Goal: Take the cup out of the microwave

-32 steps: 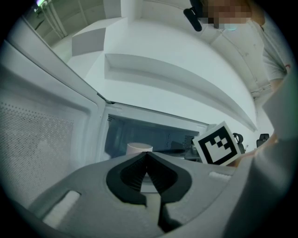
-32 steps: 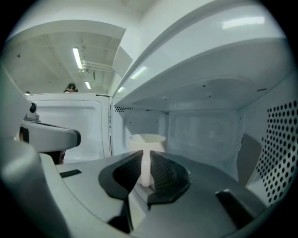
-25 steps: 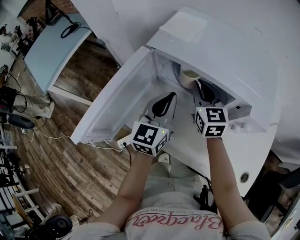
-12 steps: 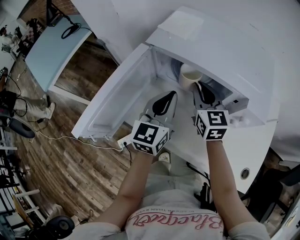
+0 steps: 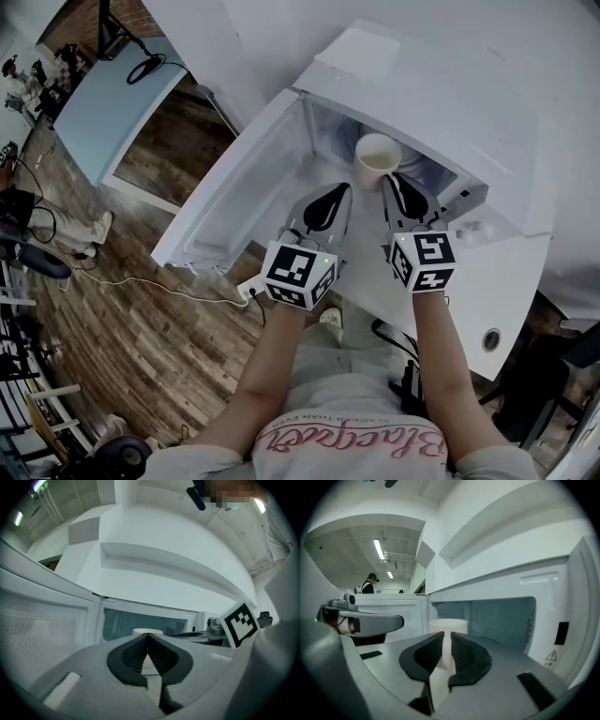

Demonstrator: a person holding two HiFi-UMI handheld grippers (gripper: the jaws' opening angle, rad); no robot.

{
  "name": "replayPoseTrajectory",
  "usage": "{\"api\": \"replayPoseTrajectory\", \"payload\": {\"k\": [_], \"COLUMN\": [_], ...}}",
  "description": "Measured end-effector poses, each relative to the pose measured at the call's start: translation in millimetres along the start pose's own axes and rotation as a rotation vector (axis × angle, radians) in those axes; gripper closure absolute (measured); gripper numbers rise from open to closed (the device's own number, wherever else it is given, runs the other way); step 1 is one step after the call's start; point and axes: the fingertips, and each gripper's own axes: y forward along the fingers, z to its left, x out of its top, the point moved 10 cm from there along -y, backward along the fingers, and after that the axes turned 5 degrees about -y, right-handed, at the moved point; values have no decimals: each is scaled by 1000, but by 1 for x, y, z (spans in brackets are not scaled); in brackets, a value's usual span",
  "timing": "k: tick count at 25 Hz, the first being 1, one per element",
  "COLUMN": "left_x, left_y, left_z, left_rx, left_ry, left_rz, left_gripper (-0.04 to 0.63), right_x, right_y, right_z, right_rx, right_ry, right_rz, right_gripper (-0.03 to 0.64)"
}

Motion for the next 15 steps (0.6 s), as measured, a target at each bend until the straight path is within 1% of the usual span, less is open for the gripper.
{"api": "replayPoseTrajectory", "payload": {"k": [8,15], "left_x": [10,21], "left_y": [-11,-21], "left_z": [-6,-10], "left_rx": [5,5], "left_ry": [13,36], "left_rz": [-19,-34], "left_gripper": [592,592], "right_x": [13,30], "right_y": [-21,-40], "right_z": [12,22], "right_rx": [29,56], "right_ry": [-27,-54], "right_rz": [-26,-70], "right_gripper": [565,565]}}
